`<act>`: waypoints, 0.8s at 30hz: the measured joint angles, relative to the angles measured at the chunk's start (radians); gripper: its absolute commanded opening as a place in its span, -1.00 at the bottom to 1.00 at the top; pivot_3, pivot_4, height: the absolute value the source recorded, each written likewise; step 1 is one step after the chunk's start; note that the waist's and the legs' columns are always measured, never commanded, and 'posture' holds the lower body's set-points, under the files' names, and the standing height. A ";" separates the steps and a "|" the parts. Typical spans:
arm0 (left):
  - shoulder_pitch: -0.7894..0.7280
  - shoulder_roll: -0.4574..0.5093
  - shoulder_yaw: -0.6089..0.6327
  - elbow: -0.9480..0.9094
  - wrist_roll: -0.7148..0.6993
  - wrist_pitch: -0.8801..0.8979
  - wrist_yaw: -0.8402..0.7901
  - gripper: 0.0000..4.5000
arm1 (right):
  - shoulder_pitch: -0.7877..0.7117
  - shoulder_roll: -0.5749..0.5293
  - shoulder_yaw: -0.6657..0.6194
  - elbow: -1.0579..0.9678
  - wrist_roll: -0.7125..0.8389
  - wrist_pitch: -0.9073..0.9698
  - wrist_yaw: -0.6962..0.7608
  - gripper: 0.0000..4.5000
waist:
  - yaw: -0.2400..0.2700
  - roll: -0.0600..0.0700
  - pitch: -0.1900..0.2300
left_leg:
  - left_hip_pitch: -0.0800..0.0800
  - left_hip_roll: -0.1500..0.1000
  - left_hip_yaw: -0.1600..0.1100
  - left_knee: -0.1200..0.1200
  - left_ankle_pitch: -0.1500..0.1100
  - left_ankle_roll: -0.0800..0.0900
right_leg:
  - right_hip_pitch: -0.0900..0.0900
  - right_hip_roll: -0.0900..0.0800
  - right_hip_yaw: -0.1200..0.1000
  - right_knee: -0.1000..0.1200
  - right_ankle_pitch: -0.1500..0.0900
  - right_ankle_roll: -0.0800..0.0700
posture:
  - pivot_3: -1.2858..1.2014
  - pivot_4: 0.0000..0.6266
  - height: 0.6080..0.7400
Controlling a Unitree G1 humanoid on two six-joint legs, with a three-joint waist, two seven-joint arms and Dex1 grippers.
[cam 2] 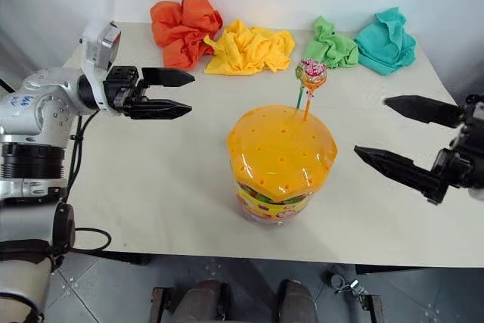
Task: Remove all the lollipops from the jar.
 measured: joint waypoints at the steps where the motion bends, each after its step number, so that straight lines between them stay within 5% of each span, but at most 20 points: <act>1: 0.009 -0.007 0.008 0.000 -0.012 -0.026 -0.025 0.97 | -0.049 -0.002 0.039 0.008 0.014 0.005 -0.032 1.00 | -0.003 0.000 0.000 | 0.000 0.000 0.000 0.000 0.000 0.000 | 0.000 0.000 0.000 0.000 0.000 0.000 | 0.03 -0.52 1.00; 9: 0.080 -0.012 0.037 -0.015 -0.186 -0.024 -0.092 0.97 | -0.334 -0.028 0.330 0.037 0.090 0.056 -0.165 1.00 | -0.017 0.000 0.000 | -0.001 0.000 -0.001 0.000 0.000 0.000 | -0.001 0.000 0.000 -0.001 0.000 0.000 | 0.03 -0.52 1.00; 17: 0.162 0.064 -0.044 -0.054 -0.233 -0.120 -0.092 0.97 | -0.527 0.067 0.542 0.094 0.087 0.082 -0.158 1.00 | -0.012 0.000 0.000 | -0.002 0.000 -0.001 0.001 0.000 0.000 | -0.001 0.000 0.000 -0.001 0.000 0.000 | 0.03 -0.52 1.00; 20: 0.162 0.069 -0.044 -0.071 -0.245 -0.123 -0.092 1.00 | -0.558 0.084 0.559 0.117 0.079 0.096 -0.154 0.75 | -0.014 0.000 0.000 | -0.002 0.000 0.000 0.001 0.000 0.001 | -0.001 0.000 0.000 -0.001 0.000 0.000 | 0.03 -0.52 1.00; 24: 0.162 0.070 -0.044 -0.088 -0.256 -0.124 -0.092 1.00 | -0.578 0.104 0.569 0.141 0.059 0.102 -0.155 0.17 | -0.016 0.000 0.000 | -0.002 0.000 0.000 0.001 0.000 0.001 | -0.001 0.000 0.000 -0.001 0.000 0.000 | 0.03 -0.52 1.00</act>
